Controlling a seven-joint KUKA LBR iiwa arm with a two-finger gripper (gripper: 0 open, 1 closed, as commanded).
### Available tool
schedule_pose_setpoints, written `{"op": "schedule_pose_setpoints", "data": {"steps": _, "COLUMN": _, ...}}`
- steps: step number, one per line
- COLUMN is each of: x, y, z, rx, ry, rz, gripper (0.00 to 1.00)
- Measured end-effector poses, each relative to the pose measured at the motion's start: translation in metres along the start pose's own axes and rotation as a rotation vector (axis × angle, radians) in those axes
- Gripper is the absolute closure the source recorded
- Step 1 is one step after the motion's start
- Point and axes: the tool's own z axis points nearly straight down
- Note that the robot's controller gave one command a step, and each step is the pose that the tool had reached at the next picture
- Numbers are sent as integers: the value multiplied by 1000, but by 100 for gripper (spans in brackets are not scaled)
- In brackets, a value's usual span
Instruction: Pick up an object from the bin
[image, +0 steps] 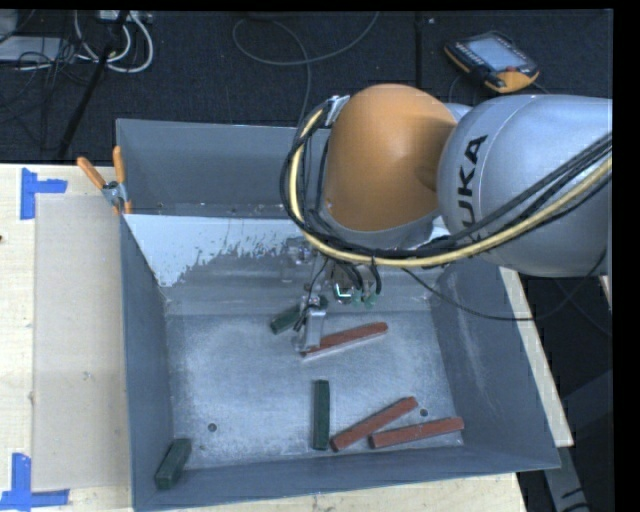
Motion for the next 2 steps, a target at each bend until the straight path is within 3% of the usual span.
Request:
{"op": "schedule_pose_setpoints", "data": {"steps": 1, "x": 0, "y": 0, "z": -3, "rx": -1, "ry": -4, "rz": 1, "gripper": 0}}
{"op": "schedule_pose_setpoints", "data": {"steps": 2, "x": -12, "y": -8, "z": 0, "rx": -2, "ry": -11, "rz": 33, "gripper": 0}}
